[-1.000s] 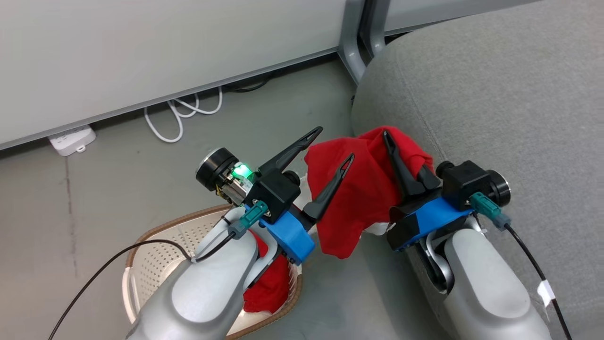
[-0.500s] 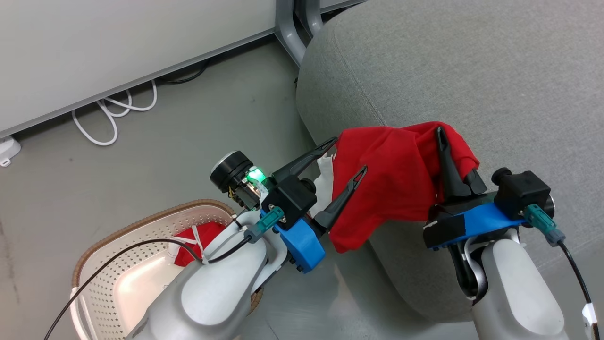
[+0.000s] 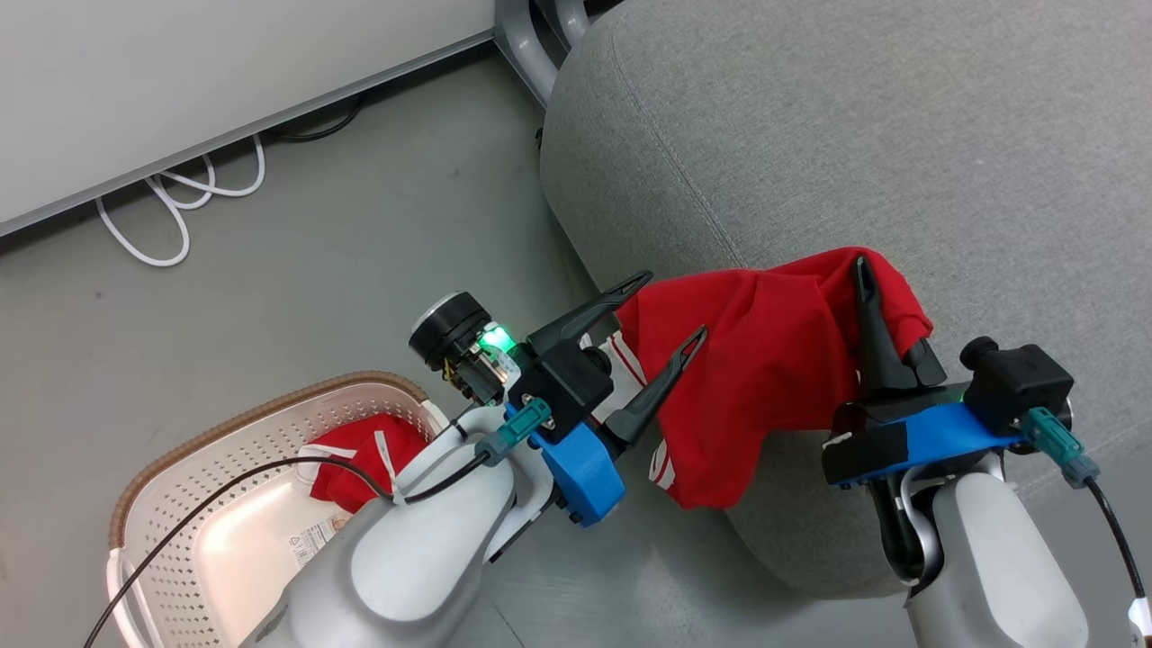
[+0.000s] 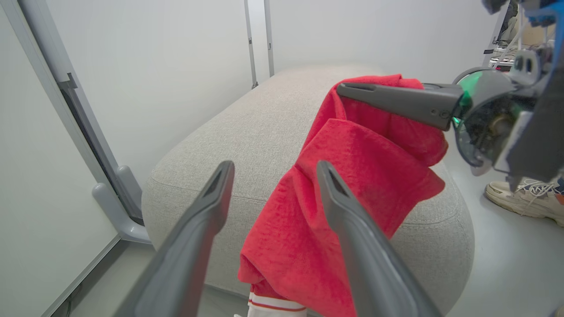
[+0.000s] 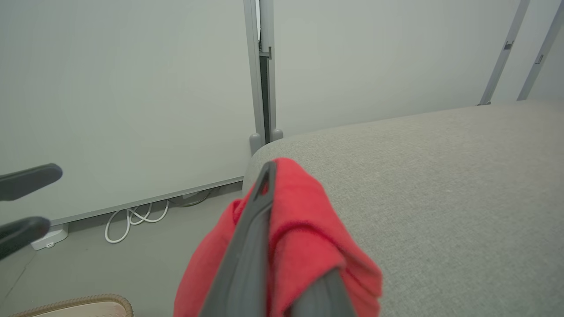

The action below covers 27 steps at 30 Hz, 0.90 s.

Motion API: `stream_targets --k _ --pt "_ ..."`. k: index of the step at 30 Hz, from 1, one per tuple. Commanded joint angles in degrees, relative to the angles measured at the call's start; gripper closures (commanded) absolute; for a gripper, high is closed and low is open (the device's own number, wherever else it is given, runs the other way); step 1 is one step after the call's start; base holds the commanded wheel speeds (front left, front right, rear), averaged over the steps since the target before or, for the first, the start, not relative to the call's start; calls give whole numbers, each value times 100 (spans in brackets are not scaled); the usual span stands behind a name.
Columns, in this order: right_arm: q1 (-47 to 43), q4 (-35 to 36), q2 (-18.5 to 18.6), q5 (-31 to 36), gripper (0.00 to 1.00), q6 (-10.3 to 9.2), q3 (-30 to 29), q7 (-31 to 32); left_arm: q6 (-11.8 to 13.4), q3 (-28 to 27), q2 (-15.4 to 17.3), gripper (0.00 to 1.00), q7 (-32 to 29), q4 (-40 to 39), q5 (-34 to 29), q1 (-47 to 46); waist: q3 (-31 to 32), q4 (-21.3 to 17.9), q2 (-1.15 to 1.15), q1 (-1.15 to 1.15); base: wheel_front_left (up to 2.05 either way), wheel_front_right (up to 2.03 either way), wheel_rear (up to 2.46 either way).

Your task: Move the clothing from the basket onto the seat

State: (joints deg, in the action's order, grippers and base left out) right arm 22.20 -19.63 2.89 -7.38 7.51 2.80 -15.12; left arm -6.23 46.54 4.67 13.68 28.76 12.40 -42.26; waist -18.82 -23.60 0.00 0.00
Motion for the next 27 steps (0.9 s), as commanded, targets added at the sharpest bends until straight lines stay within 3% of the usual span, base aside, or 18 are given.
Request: stream_targets --k 1,14,20,27 --pt "4 21 -3 -22 100 -4 -13 -5 -21 2 41 0 0 -4 14 -87 -9 18 0 0 0 0 0" --pt "1101 488 72 331 100 -4 -361 -6 100 -33 174 0 -27 -160 19 -259 -391 160 0 0 0 0 0" --pt "2137 857 527 384 100 -4 -858 -4 138 -65 341 0 -176 -387 -50 -505 -967 256 0 0 0 0 0" --pt "3229 1102 1320 251 100 -4 -1904 -4 129 -62 595 0 -424 -698 -190 -841 -1703 371 0 0 0 0 0"
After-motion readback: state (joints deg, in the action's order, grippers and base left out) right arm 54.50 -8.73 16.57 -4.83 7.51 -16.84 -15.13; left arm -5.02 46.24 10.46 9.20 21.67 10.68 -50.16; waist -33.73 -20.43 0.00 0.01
